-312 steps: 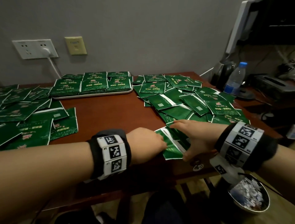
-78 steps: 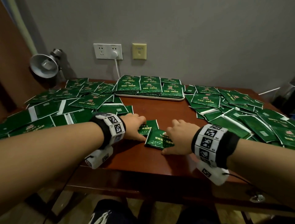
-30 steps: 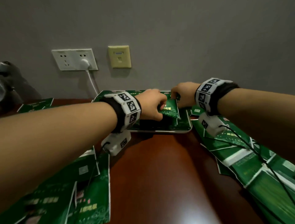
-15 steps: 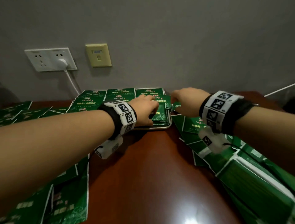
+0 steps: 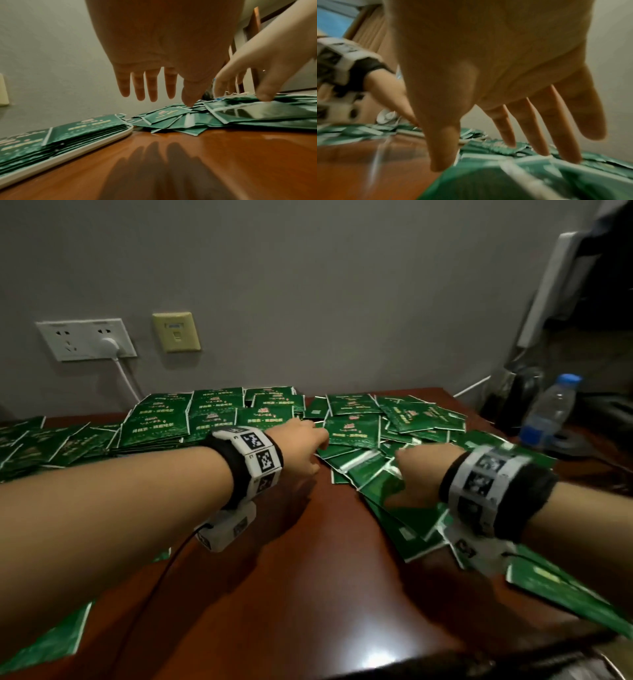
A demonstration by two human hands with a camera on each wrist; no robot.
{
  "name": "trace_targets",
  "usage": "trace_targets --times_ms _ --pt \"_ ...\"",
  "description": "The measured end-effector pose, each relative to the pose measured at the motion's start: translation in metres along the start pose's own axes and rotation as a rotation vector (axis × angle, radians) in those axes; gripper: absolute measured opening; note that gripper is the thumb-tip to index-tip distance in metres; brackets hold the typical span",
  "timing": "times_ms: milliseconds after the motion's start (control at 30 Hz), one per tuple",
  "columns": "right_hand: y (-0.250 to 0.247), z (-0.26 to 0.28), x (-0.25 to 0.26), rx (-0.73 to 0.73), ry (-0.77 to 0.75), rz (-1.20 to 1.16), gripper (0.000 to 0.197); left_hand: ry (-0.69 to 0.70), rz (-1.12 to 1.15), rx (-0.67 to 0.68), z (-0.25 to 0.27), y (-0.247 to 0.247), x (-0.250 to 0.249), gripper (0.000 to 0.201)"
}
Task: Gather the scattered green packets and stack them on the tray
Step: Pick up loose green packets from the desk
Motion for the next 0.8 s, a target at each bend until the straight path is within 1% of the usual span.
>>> trace_targets --times_ms 67,167,200,367,433,567,633,700,800 --pt "0.025 0.019 0.012 0.050 -0.005 0.001 0.052 0.018 0.016 -0.005 0.012 -0.002 -0.021 0.041" --pt "0.036 0.035 0.029 -0.023 0.002 -0.057 0.029 0.019 0.061 -0.012 0.033 0.001 -0.043 0.040" --pt "0.036 0.038 0.033 -0.044 -0.014 -0.055 0.026 0.012 0.067 -0.011 0.042 0.003 -0.047 0.041" --pt "0.039 0.060 0.065 -0.040 -0.190 0.029 0.035 -0.015 0.095 0.014 0.089 0.021 -0.050 0.049" --pt "0.042 0.078 0.086 -0.057 -0.295 0.037 0.039 0.011 0.089 0.036 0.106 0.024 -0.051 0.051" --pt "0.054 0.122 0.128 -0.161 -0.539 -0.076 0.045 0.100 0.089 0.117 0.140 0.031 -0.056 0.064" --pt "0.060 0.135 0.137 -0.173 -0.575 -0.096 0.047 0.156 0.078 0.157 0.158 0.038 -0.060 0.064" --pt "0.064 0.143 0.139 -0.198 -0.580 -0.111 0.050 0.195 0.078 0.159 0.173 0.045 -0.063 0.065" --pt "0.074 0.149 0.134 -0.227 -0.570 -0.203 0.065 0.204 0.142 0.139 0.192 0.059 -0.067 0.076"
Point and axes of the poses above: each hand's wrist, its own z-axis away from the middle knuckle, its own y-axis out of the palm, x = y × z, the point moved 5 cm from there along -z, towards the middle knuckle, and after that the axes turned 10 degrees about -z, right-handed, at the moved point
